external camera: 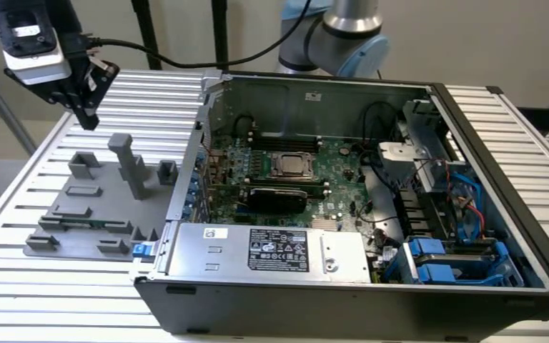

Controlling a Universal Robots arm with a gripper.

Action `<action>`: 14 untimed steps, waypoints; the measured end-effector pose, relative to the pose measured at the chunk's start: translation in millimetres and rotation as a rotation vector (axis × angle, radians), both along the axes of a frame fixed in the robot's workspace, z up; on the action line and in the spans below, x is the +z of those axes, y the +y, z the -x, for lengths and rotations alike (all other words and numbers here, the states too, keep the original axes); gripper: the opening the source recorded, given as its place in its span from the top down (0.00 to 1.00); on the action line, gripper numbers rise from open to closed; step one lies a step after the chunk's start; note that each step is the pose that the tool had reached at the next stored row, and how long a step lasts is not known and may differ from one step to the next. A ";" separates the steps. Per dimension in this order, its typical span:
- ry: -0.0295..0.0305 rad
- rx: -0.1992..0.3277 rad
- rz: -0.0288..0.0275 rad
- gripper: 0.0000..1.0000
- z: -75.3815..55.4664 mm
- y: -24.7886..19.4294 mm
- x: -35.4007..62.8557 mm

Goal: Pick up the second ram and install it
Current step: 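Reach for the second ram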

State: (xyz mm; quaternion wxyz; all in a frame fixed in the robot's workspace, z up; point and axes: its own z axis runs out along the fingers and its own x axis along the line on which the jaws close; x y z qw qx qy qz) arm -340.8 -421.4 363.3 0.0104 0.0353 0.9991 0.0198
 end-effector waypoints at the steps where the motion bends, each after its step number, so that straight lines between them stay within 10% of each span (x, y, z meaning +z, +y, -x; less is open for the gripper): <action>1: 0.0001 0.000 0.0007 0.89 4.5 -0.1 -1.1; 9: 0.0051 0.000 0.0059 0.89 38.1 -3.3 -9.6; 14: 0.0124 0.000 0.0089 0.89 44.3 -14.3 -12.8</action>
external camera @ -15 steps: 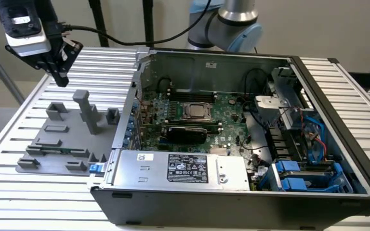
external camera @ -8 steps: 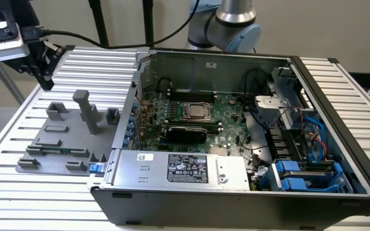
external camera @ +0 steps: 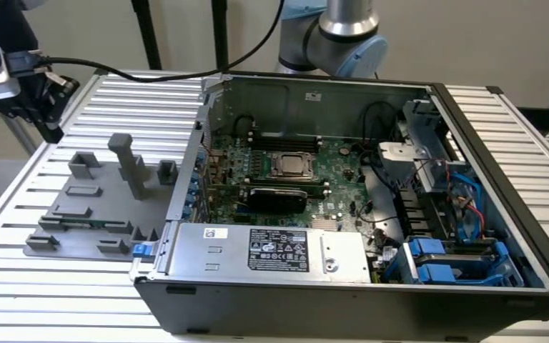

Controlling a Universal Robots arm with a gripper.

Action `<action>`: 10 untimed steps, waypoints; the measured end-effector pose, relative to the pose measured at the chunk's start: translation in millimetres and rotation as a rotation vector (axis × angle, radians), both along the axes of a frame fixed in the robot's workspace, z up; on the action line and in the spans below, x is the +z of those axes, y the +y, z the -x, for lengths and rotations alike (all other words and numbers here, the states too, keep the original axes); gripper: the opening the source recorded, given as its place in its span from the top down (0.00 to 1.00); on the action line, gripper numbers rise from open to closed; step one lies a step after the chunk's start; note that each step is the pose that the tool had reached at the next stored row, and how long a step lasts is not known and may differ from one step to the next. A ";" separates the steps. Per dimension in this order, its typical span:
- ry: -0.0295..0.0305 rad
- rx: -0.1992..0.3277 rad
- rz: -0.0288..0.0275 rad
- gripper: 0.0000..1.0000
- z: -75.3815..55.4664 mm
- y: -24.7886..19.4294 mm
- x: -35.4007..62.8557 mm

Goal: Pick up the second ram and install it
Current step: 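Reach for the second ram, then pick up the second ram and move it above second insertion slot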

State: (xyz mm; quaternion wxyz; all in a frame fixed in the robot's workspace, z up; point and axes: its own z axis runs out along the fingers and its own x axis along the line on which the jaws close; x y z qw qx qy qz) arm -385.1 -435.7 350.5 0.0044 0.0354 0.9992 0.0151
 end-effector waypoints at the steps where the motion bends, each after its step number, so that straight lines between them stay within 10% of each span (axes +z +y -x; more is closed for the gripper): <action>1: 0.0002 0.000 0.0002 0.89 0.5 -2.2 -0.4; 10: 0.0003 0.000 0.0003 0.89 0.7 -3.9 -0.6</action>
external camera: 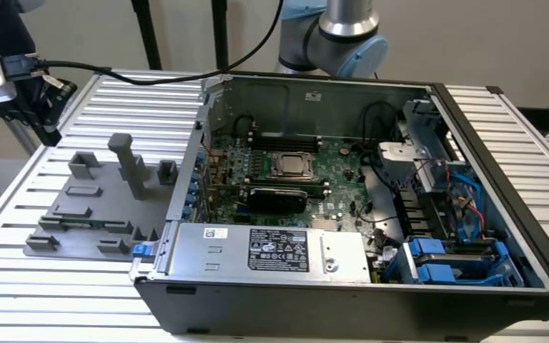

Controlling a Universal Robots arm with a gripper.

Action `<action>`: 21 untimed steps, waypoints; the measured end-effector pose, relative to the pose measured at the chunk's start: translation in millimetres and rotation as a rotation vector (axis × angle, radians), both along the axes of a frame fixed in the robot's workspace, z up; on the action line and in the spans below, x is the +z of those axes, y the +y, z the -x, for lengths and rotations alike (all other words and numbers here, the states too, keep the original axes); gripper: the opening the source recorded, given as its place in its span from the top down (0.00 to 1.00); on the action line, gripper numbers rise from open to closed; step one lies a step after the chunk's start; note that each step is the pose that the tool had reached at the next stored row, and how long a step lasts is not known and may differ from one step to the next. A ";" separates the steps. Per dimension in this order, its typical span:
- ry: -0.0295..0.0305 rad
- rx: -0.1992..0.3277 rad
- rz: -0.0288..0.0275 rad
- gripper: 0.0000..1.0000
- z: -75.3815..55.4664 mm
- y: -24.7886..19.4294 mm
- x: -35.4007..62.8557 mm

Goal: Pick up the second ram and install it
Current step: 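Pick up the second ram and move it above second insertion slot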

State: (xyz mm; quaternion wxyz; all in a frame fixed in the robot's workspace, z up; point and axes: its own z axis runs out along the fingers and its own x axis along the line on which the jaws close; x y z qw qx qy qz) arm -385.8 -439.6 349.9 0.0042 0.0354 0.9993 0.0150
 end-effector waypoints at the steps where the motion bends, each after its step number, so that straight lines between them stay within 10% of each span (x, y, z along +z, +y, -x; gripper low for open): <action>1: 0.0000 0.000 0.0000 0.89 0.0 0.0 0.0; 10: 0.0004 0.006 0.0002 0.89 0.0 0.0 -0.2; 21: 0.0002 0.221 0.0000 0.89 0.0 0.0 -3.8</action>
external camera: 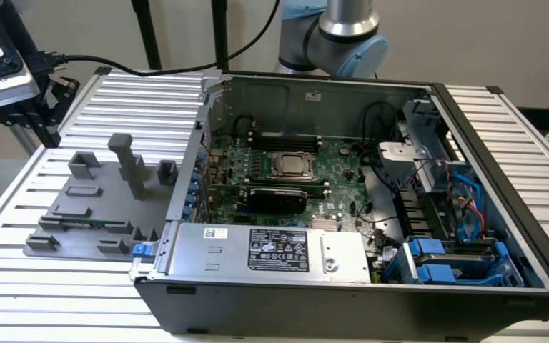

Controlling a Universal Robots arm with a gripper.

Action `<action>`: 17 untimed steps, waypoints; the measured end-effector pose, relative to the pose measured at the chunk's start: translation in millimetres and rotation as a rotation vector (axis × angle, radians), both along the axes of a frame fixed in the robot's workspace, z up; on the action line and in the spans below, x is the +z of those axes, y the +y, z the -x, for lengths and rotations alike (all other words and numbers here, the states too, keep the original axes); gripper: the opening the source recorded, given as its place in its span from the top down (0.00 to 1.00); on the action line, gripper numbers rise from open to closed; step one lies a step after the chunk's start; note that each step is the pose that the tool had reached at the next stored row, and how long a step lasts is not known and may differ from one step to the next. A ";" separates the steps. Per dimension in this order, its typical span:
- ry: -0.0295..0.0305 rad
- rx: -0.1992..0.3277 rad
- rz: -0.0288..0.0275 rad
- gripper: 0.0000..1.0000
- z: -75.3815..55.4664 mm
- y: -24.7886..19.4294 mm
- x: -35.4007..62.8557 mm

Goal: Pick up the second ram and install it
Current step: 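Pick up the second ram and move it above second insertion slot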

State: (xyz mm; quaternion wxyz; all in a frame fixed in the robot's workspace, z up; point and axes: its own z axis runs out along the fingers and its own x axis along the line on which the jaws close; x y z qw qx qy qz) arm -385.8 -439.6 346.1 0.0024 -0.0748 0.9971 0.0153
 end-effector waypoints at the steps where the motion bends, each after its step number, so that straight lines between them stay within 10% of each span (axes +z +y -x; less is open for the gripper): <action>1: 0.0000 0.018 0.0001 0.89 0.0 0.0 -0.3; 17: 0.0000 0.310 0.0000 0.89 0.0 0.0 -6.1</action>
